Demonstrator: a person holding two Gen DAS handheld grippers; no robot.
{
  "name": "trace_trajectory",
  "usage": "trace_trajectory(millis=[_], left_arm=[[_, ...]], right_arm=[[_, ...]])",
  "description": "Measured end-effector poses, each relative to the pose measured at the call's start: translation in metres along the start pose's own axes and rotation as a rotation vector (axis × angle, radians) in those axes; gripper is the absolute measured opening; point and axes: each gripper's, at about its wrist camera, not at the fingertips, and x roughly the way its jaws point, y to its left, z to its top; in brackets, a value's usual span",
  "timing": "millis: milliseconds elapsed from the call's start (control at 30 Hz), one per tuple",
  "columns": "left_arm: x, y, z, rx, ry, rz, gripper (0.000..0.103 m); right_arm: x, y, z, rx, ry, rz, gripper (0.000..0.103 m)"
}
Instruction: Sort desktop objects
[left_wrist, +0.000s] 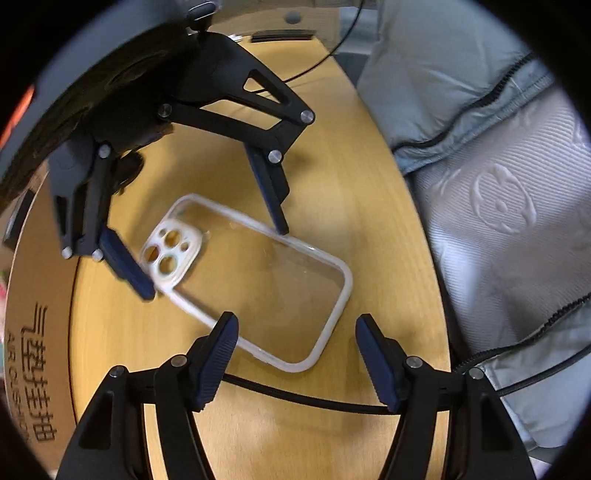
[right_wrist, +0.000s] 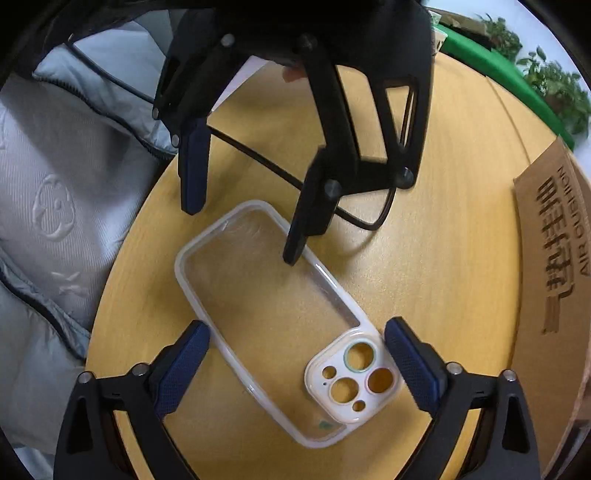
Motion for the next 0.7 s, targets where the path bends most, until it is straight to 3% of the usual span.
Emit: trace_trajectory(millis=[133, 367, 600, 700], left_arm=[[-0.006, 0.003, -0.007, -0.089, 0.014, 0.073, 0.066], [-0.031, 0.017, -0.020, -0.261, -0.099, 0.119, 0.066], [-0.016, 0.020, -0.015, -0.209, -0.023, 0.130, 0.066], [-0.007, 0.032, -0.010, -0.192, -0.004, 0.131, 0.066]], right_arm=[[0.003, -0.014, -0.009, 0.112, -0.011, 0.035, 0.100], [-0.003, -0.011, -0.034, 0.395, -0.080, -0.066, 0.100], [-0.010, -0.013, -0.059, 0.877, -0.148, -0.226, 0.101], [-0.013, -0.010, -0.058, 0.938, -0.232, -0.178, 0.100]])
